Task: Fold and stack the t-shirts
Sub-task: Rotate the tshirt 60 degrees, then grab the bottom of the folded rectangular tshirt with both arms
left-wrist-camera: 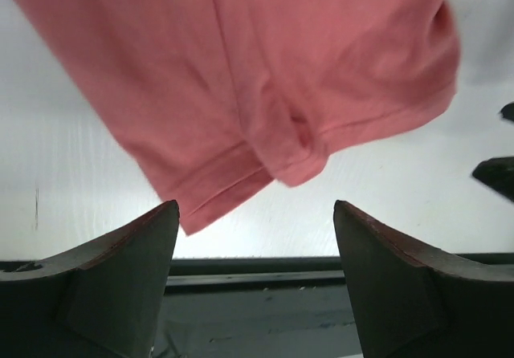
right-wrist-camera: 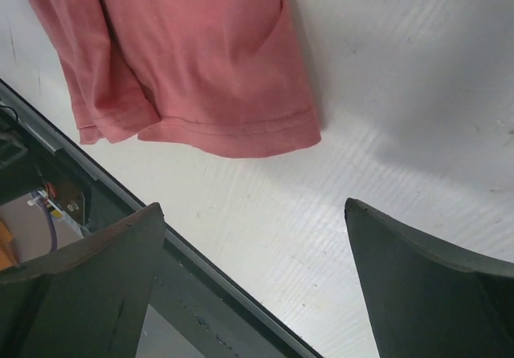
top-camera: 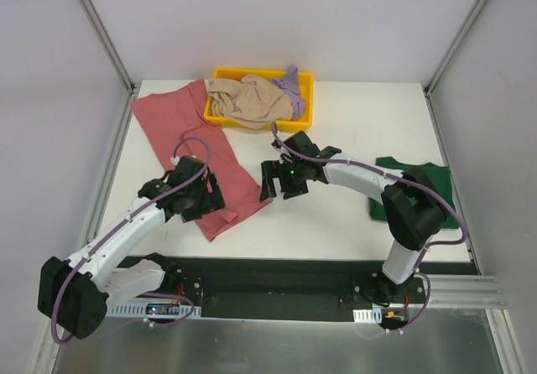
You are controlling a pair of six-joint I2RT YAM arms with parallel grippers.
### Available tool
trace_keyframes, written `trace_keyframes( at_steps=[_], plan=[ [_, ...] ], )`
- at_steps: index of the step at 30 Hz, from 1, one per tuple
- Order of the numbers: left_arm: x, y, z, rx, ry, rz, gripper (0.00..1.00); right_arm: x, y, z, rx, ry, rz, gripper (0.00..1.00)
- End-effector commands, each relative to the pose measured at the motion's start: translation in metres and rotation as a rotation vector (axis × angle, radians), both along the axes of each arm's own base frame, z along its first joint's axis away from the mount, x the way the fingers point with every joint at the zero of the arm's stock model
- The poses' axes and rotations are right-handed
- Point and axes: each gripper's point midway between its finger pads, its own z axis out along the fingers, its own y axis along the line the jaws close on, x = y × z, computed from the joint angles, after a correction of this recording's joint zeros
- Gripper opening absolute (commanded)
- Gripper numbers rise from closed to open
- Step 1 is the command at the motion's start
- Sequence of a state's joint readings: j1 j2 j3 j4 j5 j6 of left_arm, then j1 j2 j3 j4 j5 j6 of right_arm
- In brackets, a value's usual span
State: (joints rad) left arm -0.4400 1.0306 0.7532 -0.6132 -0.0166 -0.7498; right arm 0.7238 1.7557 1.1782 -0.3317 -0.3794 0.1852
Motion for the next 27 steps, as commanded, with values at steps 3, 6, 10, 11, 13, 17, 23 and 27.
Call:
trace_keyframes(
  at_steps=[3,6,10,11,13,17,23,27],
  plan=[
    [-0.044,0.002,-0.042,0.127,0.19,-0.024,0.7,0.004,0.014,0.002,-0.018,-0.016,-0.017,0.96],
    [-0.046,0.004,-0.058,0.191,0.259,-0.028,0.58,0.004,0.016,-0.003,-0.053,-0.05,-0.016,0.97],
    [-0.051,0.008,-0.074,0.247,0.336,-0.039,0.45,0.005,0.015,-0.019,-0.112,-0.045,-0.029,0.99],
    [-0.054,0.009,-0.077,0.253,0.351,-0.043,0.43,0.007,0.014,-0.024,-0.126,-0.04,-0.038,0.99],
    [-0.059,0.009,-0.081,0.253,0.375,-0.051,0.37,0.007,0.015,-0.031,-0.141,-0.027,-0.047,0.96],
    [-0.07,0.014,-0.083,0.258,0.395,-0.078,0.3,0.009,0.018,-0.037,-0.16,-0.028,-0.055,0.91],
    [-0.074,0.018,-0.08,0.268,0.399,-0.083,0.22,0.006,0.026,-0.039,-0.165,-0.021,-0.066,0.81],
    [-0.07,0.015,-0.08,0.275,0.408,-0.089,0.05,-0.008,0.042,-0.038,-0.119,0.011,-0.031,0.74]
  ],
)
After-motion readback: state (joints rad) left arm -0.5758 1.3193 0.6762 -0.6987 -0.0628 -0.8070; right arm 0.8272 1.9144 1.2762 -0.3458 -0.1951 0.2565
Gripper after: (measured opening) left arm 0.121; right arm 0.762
